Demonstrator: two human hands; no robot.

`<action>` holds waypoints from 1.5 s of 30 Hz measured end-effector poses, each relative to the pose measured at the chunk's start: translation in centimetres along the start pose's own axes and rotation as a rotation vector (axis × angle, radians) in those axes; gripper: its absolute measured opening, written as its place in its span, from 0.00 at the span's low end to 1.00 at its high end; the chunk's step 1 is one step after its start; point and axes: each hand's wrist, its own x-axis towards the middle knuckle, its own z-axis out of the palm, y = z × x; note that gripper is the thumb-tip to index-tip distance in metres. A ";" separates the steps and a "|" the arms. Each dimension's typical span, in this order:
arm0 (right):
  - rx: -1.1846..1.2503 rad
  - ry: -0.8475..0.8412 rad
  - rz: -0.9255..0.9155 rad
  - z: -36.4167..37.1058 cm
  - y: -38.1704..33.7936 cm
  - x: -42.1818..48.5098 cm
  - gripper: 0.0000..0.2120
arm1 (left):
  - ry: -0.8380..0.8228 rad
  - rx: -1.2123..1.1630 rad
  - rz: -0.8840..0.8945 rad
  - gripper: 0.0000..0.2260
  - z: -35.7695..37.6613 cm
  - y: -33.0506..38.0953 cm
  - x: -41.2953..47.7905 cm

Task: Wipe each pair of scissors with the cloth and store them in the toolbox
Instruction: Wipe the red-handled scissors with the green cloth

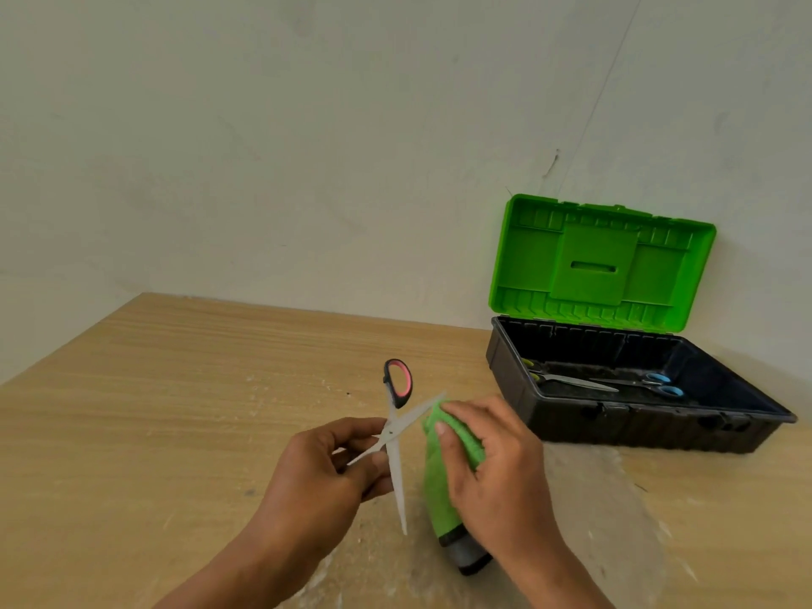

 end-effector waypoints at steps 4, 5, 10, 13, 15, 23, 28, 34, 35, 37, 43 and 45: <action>0.027 -0.139 -0.122 0.7 -1.3 -0.5 0.11 | -0.057 0.036 0.022 0.13 0.2 -0.3 -0.1; 0.033 -0.193 -0.154 0.6 -1.5 -0.6 0.12 | -0.063 0.062 0.032 0.13 0.1 -0.4 -0.1; -0.098 -0.351 -0.295 -0.2 -1.2 -0.3 0.10 | -0.120 0.346 0.145 0.20 -0.3 -1.1 -0.3; -0.166 -0.371 -0.343 -0.3 -1.8 -0.4 0.09 | -0.093 0.388 0.167 0.22 -0.3 -1.4 -0.1; -0.180 -0.432 -0.375 -0.3 -2.2 -0.6 0.08 | -0.056 0.336 0.145 0.22 -0.4 -1.3 0.1; -0.080 -0.449 -0.329 -0.3 -1.7 -0.6 0.10 | -0.041 0.075 0.092 0.20 -0.2 -0.4 0.1; -0.054 -0.541 -0.366 0.1 -1.9 -1.1 0.09 | 0.047 -0.014 0.078 0.20 -0.9 0.1 0.7; -0.028 -0.603 -0.399 0.0 -1.5 -1.2 0.11 | 0.115 -0.053 0.070 0.19 -1.5 0.0 1.3; -0.017 -0.609 -0.393 -0.2 -1.3 -1.2 0.10 | 0.120 -0.056 0.072 0.19 -1.5 0.0 1.4; 0.005 -0.596 -0.373 -0.6 -0.8 -1.1 0.10 | 0.124 -0.070 0.078 0.20 -1.7 0.2 1.4; 0.036 -0.331 -0.138 -1.5 1.5 -0.1 0.10 | 0.050 -0.161 0.083 0.19 -2.0 1.0 1.0; 0.060 -0.265 -0.051 -1.4 1.9 0.1 0.10 | 0.017 -0.195 0.049 0.14 -1.8 1.1 0.7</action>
